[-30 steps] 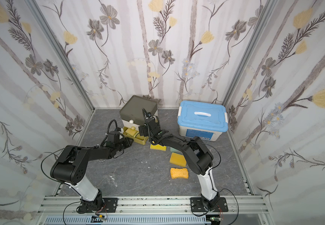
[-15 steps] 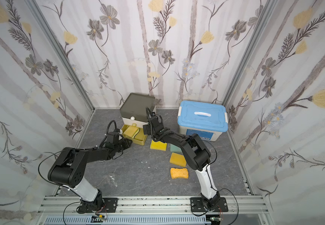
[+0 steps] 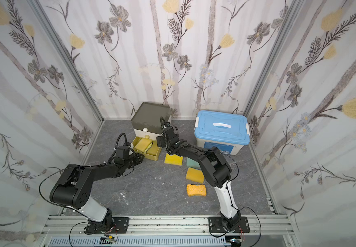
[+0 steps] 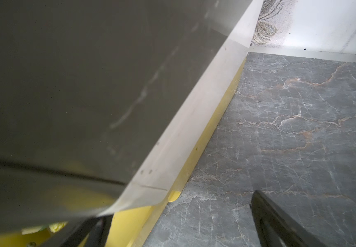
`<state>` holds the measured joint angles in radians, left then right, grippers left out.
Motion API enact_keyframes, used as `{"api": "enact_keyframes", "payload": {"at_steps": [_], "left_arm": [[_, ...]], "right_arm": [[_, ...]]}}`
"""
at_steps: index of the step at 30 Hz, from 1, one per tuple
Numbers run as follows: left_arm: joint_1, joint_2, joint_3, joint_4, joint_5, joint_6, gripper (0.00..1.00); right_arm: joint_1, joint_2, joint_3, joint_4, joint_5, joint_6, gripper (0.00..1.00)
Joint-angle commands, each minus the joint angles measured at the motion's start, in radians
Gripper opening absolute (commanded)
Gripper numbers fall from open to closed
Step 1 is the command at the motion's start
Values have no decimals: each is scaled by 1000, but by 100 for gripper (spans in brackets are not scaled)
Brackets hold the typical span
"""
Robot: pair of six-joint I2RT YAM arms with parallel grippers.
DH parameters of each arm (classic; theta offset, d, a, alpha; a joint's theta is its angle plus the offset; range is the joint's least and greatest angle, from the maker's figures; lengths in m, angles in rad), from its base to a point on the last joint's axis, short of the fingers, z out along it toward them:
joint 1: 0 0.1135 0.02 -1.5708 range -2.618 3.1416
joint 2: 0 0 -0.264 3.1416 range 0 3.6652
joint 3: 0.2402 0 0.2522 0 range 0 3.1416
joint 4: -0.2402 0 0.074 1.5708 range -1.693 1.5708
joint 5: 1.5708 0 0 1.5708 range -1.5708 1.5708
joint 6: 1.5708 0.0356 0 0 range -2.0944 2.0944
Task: Take the sponge out of the drawer
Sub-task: Open the drawer in the storage box.
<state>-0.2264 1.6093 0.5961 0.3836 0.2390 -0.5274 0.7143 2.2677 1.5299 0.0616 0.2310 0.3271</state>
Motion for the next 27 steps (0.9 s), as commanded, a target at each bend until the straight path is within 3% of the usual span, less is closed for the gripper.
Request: {"api": "enact_keyframes", "payload": {"at_steps": [1,16,27], "left_arm": [[1,-3,-10,-7,-10,-12,27],[-1,-23,-45,-3,-22,-34,27],[0,-36,-59,-5,-26,-49,27]], "right_arm": [[-2,14,21,27,36,1,100],[-13,57,99,-17,55,-9,100],[-7,-57,1,-14,97,49,100]]}}
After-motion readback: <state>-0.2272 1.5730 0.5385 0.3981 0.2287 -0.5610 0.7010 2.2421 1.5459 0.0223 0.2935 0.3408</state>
